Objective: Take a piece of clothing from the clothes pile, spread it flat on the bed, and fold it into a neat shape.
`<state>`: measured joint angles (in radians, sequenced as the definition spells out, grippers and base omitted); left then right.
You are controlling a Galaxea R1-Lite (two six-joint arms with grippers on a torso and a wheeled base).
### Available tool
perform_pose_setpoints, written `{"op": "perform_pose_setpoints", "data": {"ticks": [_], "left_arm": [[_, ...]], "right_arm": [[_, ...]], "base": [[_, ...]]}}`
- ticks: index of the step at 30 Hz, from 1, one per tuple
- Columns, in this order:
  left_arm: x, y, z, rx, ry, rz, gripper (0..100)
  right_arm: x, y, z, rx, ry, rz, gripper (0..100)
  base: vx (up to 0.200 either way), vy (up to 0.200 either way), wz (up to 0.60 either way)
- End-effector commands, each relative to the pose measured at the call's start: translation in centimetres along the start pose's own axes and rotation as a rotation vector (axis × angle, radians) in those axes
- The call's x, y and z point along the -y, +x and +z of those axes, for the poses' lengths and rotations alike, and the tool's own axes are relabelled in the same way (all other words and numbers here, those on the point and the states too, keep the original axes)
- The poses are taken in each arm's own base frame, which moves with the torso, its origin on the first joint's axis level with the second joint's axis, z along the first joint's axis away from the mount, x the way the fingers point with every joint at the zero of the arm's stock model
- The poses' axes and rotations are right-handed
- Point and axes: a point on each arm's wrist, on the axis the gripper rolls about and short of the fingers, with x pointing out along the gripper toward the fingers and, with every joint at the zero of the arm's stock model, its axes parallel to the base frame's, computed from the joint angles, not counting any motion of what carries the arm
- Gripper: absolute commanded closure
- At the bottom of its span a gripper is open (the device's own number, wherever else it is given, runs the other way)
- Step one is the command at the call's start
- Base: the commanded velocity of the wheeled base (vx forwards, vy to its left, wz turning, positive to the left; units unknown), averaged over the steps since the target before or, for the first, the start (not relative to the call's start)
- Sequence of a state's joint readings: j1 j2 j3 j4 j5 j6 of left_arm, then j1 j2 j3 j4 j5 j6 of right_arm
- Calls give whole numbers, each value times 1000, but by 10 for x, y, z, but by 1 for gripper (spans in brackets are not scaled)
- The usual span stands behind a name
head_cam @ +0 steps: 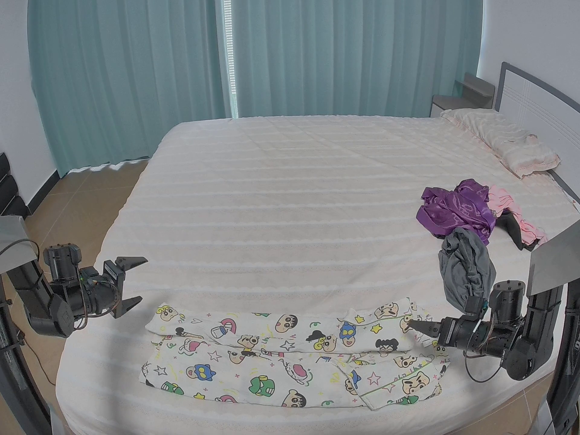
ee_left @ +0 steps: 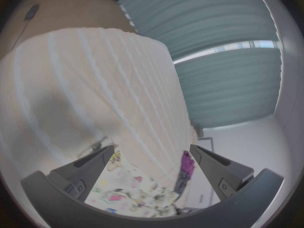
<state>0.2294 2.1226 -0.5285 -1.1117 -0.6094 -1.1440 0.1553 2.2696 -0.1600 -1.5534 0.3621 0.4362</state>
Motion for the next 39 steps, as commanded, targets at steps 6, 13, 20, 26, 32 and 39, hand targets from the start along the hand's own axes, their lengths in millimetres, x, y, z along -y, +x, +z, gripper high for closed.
{"op": "perform_pose_setpoints", "data": {"ticks": [6, 13, 20, 26, 32, 39], "left_arm": [[7, 5, -13, -17, 1, -136, 0], [6, 8, -18, -20, 14, -143, 0], [6, 8, -18, -21, 14, -140, 0], [5, 9, -18, -23, 20, -138, 0], [0, 10, -22, -33, 67, -122, 0], [-2, 11, -25, -38, 100, -112, 0]], "right_arm": [[-4, 49, -27, -86, -3, 0, 0], [-3, 55, -26, -99, 1, -14, 0], [-3, 58, -23, -82, -1, -10, 100], [-3, 48, -25, -82, 2, -47, 100], [0, 44, -19, -54, 10, -56, 100], [5, 29, -14, -39, 31, -80, 100]], "base": [[0, 0, 0], [0, 0, 0], [0, 0, 0], [0, 0, 0], [0, 0, 0], [0, 0, 0]]}}
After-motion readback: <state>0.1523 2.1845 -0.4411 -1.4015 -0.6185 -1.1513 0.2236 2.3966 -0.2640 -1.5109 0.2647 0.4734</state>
